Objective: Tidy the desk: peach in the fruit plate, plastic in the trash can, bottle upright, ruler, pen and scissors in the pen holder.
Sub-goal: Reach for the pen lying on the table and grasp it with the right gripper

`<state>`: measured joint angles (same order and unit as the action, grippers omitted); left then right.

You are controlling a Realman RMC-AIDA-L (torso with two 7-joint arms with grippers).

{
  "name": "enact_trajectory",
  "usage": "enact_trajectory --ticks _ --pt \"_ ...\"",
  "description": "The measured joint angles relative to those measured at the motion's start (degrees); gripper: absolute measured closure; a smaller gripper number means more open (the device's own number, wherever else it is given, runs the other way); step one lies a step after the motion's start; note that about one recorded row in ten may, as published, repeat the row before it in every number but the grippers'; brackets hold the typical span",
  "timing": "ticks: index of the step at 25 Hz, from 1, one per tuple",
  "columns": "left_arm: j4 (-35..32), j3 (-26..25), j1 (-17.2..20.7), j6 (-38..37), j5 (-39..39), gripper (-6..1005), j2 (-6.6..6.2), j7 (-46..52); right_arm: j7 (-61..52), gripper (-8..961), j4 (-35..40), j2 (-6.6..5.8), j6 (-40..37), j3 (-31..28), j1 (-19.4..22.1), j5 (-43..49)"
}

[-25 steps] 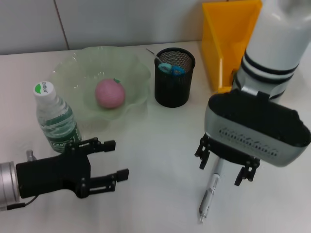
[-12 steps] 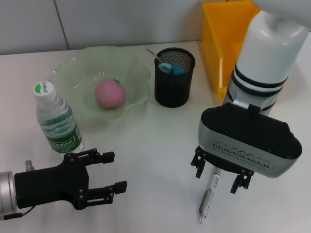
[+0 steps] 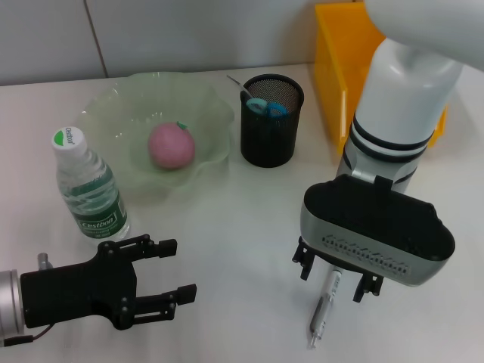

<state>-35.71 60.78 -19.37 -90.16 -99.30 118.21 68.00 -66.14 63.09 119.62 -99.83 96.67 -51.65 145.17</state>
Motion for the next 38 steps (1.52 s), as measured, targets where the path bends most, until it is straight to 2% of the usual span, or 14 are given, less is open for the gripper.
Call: enact_trajectory --ticks 38 --pt "-2.8 -0.6 0.2 -0.2 -0.1 216 -0.25 0.9 -2.5 224 0.0 0.00 1.9 0.8 0.3 -2.5"
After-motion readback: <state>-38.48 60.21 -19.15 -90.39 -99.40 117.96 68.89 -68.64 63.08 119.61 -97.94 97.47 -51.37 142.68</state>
